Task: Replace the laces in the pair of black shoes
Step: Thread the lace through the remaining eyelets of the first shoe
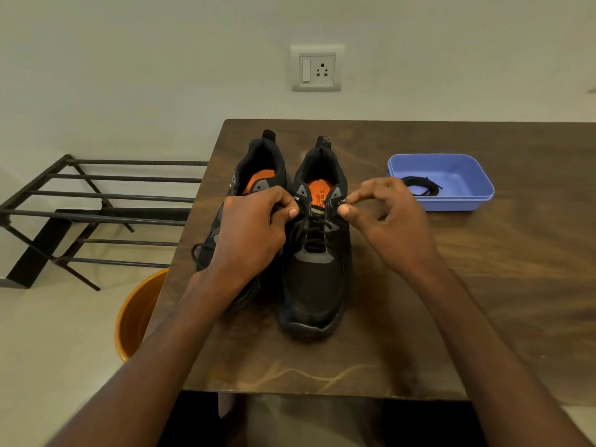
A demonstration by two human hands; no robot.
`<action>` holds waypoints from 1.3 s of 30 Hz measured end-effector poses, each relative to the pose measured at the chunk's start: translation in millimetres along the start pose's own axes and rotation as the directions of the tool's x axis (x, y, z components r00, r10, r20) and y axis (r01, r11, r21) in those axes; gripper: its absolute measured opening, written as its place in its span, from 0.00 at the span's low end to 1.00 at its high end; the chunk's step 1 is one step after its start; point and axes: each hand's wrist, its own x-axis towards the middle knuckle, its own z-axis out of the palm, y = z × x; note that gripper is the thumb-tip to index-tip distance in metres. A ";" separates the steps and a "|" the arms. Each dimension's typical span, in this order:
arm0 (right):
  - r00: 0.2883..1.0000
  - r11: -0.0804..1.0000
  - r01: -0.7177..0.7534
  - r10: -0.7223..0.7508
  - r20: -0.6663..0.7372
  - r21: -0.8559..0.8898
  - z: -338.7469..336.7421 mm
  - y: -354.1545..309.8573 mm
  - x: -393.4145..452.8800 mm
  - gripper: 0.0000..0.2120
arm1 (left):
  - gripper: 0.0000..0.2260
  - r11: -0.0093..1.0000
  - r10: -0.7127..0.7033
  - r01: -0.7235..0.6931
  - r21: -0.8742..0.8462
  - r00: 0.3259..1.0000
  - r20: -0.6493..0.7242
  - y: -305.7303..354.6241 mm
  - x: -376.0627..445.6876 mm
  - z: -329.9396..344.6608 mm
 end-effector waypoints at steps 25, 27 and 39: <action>0.969 0.953 -0.162 0.104 0.225 0.257 -22.5 8.5 -0.7 0.18 | 0.03 1.000 -0.019 0.018 0.022 0.999 0.029 6.0 -1.1 -6.0; 0.944 0.982 -0.100 0.043 0.327 0.159 -12.8 1.1 -5.0 0.18 | 0.03 1.000 0.005 -0.005 0.002 1.000 0.008 6.2 -0.9 -6.0; 0.957 0.899 -0.288 0.258 0.131 0.329 -6.0 -3.0 0.7 0.03 | 0.01 1.000 0.015 -0.015 0.001 1.000 0.013 2.1 -1.0 -2.2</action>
